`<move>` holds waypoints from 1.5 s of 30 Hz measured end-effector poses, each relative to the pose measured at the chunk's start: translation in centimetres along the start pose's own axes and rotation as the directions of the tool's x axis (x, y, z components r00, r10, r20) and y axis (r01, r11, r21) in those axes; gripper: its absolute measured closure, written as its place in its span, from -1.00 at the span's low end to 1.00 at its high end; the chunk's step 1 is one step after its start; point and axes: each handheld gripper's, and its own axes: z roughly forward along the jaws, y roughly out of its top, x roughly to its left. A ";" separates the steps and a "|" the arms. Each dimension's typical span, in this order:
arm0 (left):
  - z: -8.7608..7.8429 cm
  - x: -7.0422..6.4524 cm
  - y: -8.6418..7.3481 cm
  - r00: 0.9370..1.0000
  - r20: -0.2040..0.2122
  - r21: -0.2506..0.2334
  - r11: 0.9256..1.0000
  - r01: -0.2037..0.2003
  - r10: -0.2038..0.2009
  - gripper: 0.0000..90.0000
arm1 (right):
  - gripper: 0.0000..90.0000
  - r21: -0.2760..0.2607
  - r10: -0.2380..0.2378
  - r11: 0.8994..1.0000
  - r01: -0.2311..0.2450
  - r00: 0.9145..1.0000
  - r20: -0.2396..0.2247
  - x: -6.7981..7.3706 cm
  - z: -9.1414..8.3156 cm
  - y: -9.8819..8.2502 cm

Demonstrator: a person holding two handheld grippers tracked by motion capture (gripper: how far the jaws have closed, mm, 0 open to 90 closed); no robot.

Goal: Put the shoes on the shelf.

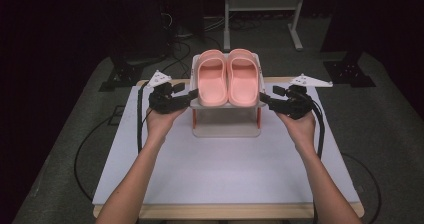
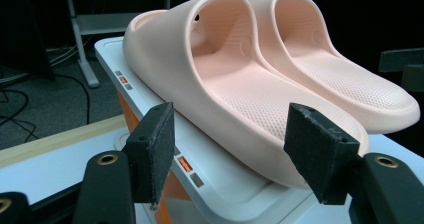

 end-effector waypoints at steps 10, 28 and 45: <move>-0.8 -0.2 -1.0 1.000 0.013 -0.007 1.000 -0.007 0.007 -0.24 | -0.20 -0.004 0.002 1.000 -0.002 1.000 -0.013 0.1 -1.1 -0.9; -2.3 -0.1 -3.1 1.000 0.007 -0.001 1.000 -0.010 0.010 -0.30 | -0.28 0.020 0.022 1.000 -0.022 1.000 0.002 -0.3 -1.9 -4.2; -2.9 0.1 -5.5 0.999 0.022 0.012 1.000 0.024 -0.024 -0.37 | -0.37 0.041 0.045 0.998 -0.045 0.999 -0.003 -0.7 -2.3 -6.3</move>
